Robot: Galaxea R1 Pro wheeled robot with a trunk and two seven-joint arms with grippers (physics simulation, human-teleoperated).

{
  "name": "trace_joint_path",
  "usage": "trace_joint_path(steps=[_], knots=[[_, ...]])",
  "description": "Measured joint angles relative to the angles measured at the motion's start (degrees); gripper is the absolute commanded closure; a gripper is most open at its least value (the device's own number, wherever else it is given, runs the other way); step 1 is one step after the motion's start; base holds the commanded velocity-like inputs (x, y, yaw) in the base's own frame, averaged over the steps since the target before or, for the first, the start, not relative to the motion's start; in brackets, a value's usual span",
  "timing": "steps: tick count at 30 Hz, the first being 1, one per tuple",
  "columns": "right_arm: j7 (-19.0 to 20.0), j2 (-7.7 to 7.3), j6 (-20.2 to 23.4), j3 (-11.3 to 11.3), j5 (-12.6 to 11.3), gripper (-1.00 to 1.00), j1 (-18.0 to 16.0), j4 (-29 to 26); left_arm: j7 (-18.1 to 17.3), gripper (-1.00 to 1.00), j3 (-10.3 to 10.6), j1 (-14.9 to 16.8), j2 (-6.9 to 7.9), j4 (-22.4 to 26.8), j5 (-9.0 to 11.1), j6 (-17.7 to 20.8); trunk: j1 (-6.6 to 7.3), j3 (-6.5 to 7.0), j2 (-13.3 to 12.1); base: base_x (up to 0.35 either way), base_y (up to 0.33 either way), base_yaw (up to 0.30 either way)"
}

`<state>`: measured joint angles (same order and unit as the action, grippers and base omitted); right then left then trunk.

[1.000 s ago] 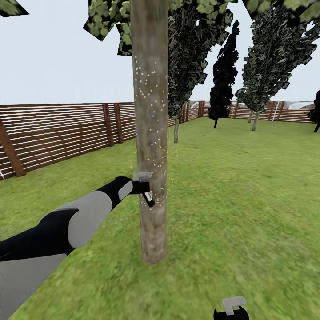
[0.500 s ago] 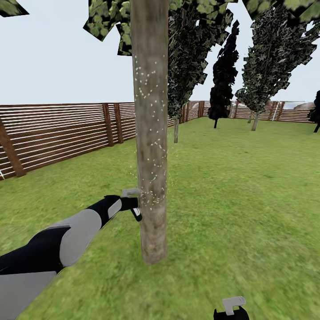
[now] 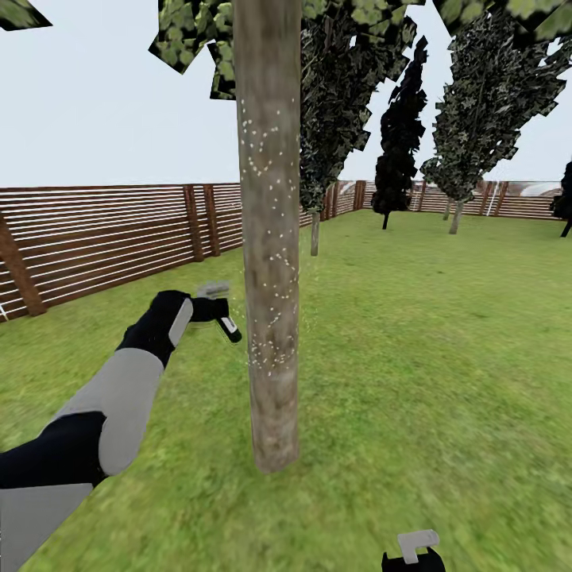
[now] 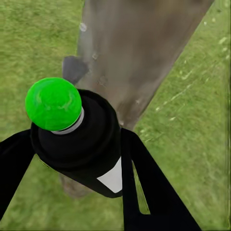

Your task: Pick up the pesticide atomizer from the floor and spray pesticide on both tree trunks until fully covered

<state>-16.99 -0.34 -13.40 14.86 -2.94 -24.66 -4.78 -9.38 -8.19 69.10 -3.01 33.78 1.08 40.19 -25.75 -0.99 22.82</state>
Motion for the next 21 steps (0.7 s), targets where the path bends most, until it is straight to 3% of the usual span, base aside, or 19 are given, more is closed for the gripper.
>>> trace_joint_path(steps=[3, 5, 7, 9, 10, 14, 18, 21], knots=[[0.0, 0.0, 0.0, 0.0, 0.0, -1.0, 0.0, 0.0, -0.5, 1.0, -0.1, 0.2, -0.45, 7.4, 0.0, 7.1, 0.0, 0.0, 0.0, 0.0, 0.0, 0.0], [0.0, 0.0, 0.0, 0.0, 0.0, -1.0, 0.0, 0.0, -0.6, 1.0, -0.1, 1.7, -1.21, 9.9, 0.4, 9.5, 0.0, 0.01, 0.0, 0.0, 0.0, 0.0], [0.0, 0.0, 0.0, 0.0, 0.0, -1.0, 0.0, 0.0, -0.7, 1.0, -0.1, 2.6, -1.75, 10.9, 1.6, 10.3, 0.0, 0.0, 0.0, 0.0, 0.0, 0.0], [0.0, 0.0, 0.0, 0.0, 0.0, -1.0, 0.0, 0.0, -0.6, 1.0, -0.1, 4.3, -2.03, 11.4, 5.5, 10.7, 0.0, 0.0, 0.0, 0.0, 0.0, 0.0], [0.0, 0.0, 0.0, 0.0, 0.0, -1.0, 0.0, 0.0, -0.6, 1.0, -0.1, 4.9, -2.06, 11.4, 6.1, 10.7, 0.0, 0.0, 0.0, 0.0, 0.0, 0.0], [0.0, 0.0, 0.0, 0.0, 0.0, -1.0, 0.0, 0.0, -0.5, 1.0, -0.1, 9.2, -2.11, 11.5, 7.4, 11.0, 0.01, 0.01, 0.0, 0.0, 0.0, 0.0], [0.0, 0.0, 0.0, 0.0, 0.0, -1.0, 0.0, 0.0, -0.4, 1.0, -0.1, 13.0, -2.12, 11.6, 7.4, 15.4, 0.0, 0.0, 0.0, 0.0, 0.0, 0.0], [0.0, 0.0, 0.0, 0.0, 0.0, -1.0, 0.0, 0.0, -0.5, 1.0, -0.2, 13.5, -2.11, 11.5, 7.2, 15.9, 0.0, -0.01, 0.0, 0.0, 0.0, 0.0]])
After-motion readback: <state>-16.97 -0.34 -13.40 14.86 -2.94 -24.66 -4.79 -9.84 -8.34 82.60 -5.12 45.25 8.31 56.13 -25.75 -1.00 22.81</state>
